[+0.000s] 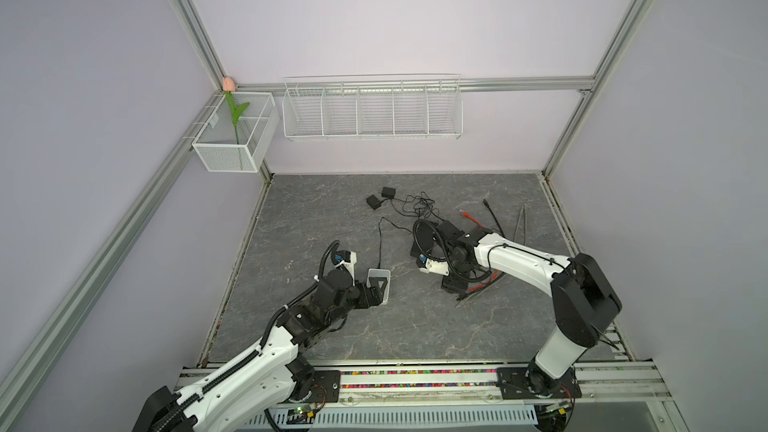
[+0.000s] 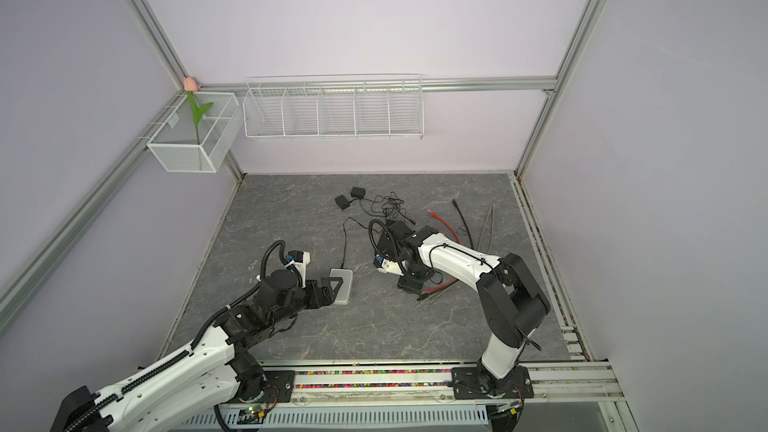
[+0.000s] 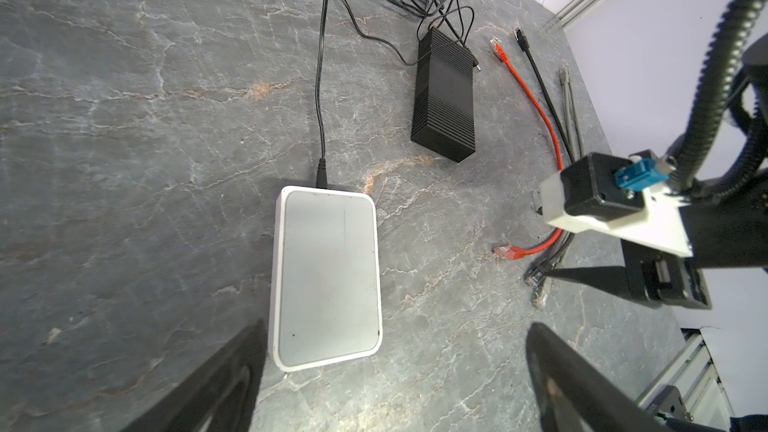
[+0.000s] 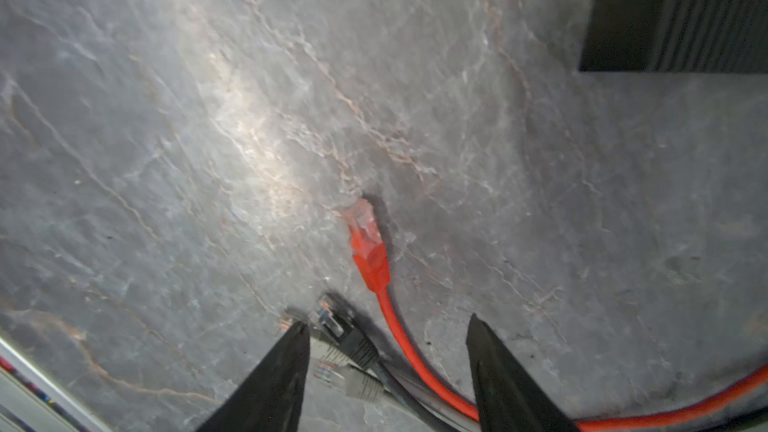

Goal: Insert the plug into the switch port
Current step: 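Lower the right gripper and grasp the red ethernet cable near its plug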

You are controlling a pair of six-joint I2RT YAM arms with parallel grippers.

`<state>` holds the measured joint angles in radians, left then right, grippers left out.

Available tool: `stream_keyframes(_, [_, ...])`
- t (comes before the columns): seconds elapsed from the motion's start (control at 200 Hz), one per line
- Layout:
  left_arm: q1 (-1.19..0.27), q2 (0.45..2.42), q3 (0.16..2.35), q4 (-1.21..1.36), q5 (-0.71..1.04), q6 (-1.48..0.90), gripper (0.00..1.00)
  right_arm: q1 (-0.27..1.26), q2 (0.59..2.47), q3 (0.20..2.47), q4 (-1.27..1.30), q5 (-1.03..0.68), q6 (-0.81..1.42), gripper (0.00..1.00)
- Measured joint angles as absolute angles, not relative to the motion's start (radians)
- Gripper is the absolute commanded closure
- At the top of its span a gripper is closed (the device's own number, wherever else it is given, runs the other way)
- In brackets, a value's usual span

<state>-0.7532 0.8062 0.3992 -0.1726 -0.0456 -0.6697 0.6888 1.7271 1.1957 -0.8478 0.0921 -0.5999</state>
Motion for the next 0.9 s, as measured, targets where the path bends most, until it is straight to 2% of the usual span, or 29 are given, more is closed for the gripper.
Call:
stream_keyframes(0.24, [-0.753, 0.83, 0.399, -0.162, -0.056, -0.638, 0.03, 0.688, 1.799, 1.206, -0.83, 0.089, -0.589, 0.39])
stream_keyframes(0.36, [-0.753, 0.83, 0.399, -0.147, -0.056, -0.635, 0.03, 0.688, 1.802, 1.193, -0.822, 0.081, -0.571, 0.44])
stream_keyframes(0.44, [-0.753, 0.83, 0.399, -0.143, -0.056, -0.634, 0.03, 0.688, 1.814, 1.188, -0.817, 0.076, -0.558, 0.51])
stream_keyframes(0.575, [-0.753, 0.825, 0.399, -0.14, -0.056, -0.634, 0.03, 0.688, 1.857, 1.192, -0.81, 0.062, -0.542, 0.54])
stream_keyframes(0.67, [-0.753, 0.822, 0.399, -0.14, -0.056, -0.634, 0.04, 0.688, 1.861, 1.195, -0.809, 0.066, -0.532, 0.63])
stream_keyframes(0.79, [-0.753, 0.817, 0.399, -0.141, -0.06, -0.634, 0.04, 0.683, 1.865, 1.199, -0.799, 0.081, -0.516, 0.81])
stream_keyframes(0.9, [-0.753, 0.803, 0.399, -0.144, -0.064, -0.635, 0.05, 0.685, 1.864, 1.198, -0.791, 0.095, -0.487, 0.87])
